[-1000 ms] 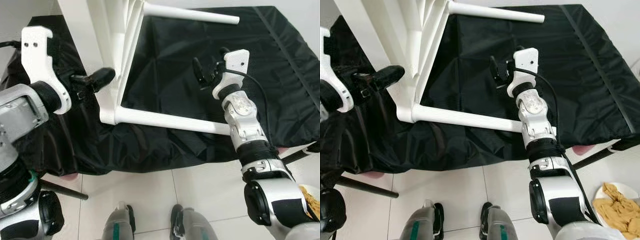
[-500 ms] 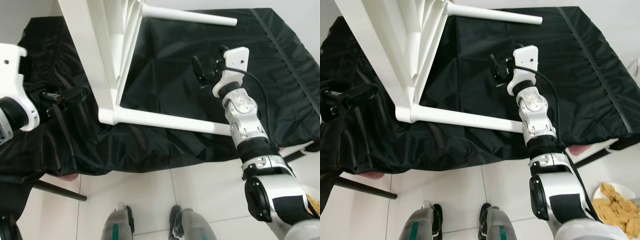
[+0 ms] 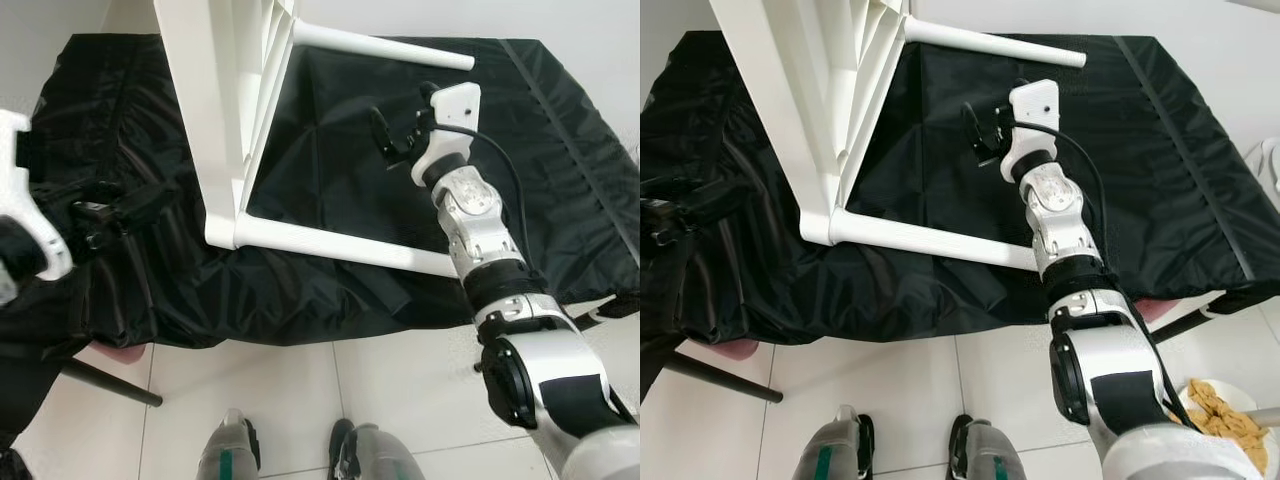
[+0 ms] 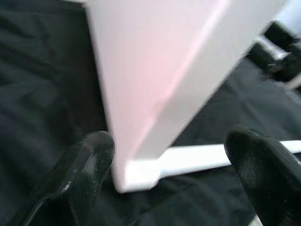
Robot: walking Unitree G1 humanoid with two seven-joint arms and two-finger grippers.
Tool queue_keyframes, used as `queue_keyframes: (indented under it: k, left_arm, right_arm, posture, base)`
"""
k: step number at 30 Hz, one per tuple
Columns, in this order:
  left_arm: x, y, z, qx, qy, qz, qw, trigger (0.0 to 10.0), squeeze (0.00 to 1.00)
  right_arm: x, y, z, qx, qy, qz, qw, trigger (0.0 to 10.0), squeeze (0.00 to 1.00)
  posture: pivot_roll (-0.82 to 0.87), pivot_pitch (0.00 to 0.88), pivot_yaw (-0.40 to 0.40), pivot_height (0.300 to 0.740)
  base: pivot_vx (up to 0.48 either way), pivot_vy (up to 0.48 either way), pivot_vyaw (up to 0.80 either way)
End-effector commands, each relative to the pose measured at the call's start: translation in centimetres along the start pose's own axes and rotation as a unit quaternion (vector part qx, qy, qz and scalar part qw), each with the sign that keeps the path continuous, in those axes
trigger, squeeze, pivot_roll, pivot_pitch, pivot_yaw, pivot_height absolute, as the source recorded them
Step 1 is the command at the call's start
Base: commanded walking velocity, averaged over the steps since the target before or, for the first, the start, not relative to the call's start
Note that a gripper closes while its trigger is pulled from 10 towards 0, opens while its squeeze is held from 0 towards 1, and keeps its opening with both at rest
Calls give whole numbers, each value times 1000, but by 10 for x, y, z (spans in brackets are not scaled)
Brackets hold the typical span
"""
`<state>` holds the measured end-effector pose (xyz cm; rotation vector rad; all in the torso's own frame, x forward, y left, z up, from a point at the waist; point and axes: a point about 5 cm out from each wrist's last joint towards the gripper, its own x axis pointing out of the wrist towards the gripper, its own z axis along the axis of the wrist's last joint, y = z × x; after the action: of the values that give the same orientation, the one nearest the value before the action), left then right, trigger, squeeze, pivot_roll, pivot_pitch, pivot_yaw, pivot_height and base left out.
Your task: Building children table
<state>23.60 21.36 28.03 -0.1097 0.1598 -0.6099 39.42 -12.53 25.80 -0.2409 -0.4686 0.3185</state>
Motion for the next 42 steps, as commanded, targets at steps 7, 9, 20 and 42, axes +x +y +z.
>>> queue_keyframes:
  k: [7, 9, 20, 42]
  left_arm:
    - [20, -23, -1, 0, 8, -162, 987, 10000, 0]
    - [25, -24, -2, -3, 15, -170, 985, 10000, 0]
    - [51, -37, -18, 23, 68, -193, 978, 10000, 0]
    - [103, -20, -30, 53, 66, -117, 989, 10000, 0]
  right_arm:
    - [4, 2, 1, -5, -3, 10, 1000, 10000, 0]
    - [4, 2, 1, -7, -4, 10, 1000, 10000, 0]
    - [-12, -5, -16, -4, 17, -6, 1000, 10000, 0]
    - [-18, -8, -22, -7, 26, -16, 1000, 10000, 0]
  posture:
    - [173, 123, -61, 740]
    - [156, 127, -51, 740]
    - [148, 132, -46, 740]
    - [117, 134, -29, 740]
  base:
    - [0, 0, 0]
    - [0, 0, 0]
    - [0, 0, 0]
    - [0, 0, 0]
